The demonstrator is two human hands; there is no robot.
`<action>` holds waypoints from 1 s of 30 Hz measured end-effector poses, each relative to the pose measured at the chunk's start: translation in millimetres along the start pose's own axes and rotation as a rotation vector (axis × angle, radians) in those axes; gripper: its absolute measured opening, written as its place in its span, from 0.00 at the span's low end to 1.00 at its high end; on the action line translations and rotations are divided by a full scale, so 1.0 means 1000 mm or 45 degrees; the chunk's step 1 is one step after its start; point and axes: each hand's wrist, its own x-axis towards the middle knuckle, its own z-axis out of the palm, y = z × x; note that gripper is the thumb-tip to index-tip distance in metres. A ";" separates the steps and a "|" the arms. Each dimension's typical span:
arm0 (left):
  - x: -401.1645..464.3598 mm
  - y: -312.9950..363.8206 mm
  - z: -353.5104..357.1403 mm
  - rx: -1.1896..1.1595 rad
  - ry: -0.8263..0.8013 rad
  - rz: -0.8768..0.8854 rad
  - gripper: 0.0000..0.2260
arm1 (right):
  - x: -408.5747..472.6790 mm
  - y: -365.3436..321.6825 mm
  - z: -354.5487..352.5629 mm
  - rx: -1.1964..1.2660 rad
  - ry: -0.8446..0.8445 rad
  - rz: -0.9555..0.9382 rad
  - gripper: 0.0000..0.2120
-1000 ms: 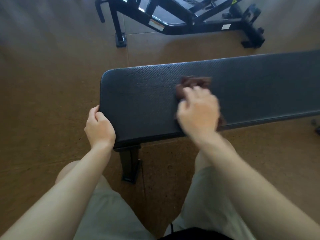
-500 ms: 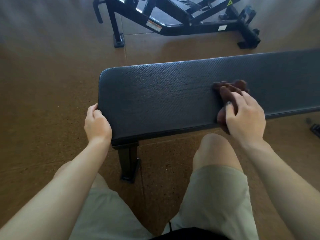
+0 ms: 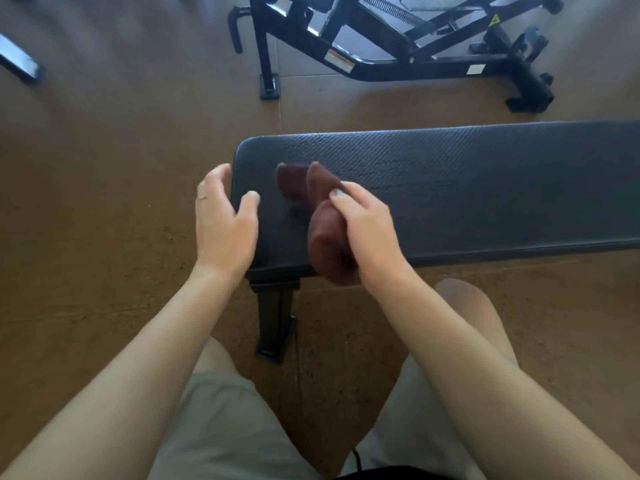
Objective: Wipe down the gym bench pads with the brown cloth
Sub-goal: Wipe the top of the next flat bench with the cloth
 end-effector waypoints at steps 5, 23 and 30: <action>-0.010 0.045 0.017 -0.111 -0.580 0.190 0.34 | 0.000 -0.009 -0.032 1.020 -0.319 0.343 0.24; 0.025 0.027 0.030 0.395 -0.361 0.115 0.15 | -0.001 -0.017 -0.042 -0.872 0.327 -0.553 0.22; 0.022 -0.008 0.010 0.202 -0.023 -0.089 0.21 | 0.021 0.032 0.025 -1.756 -0.233 -0.581 0.29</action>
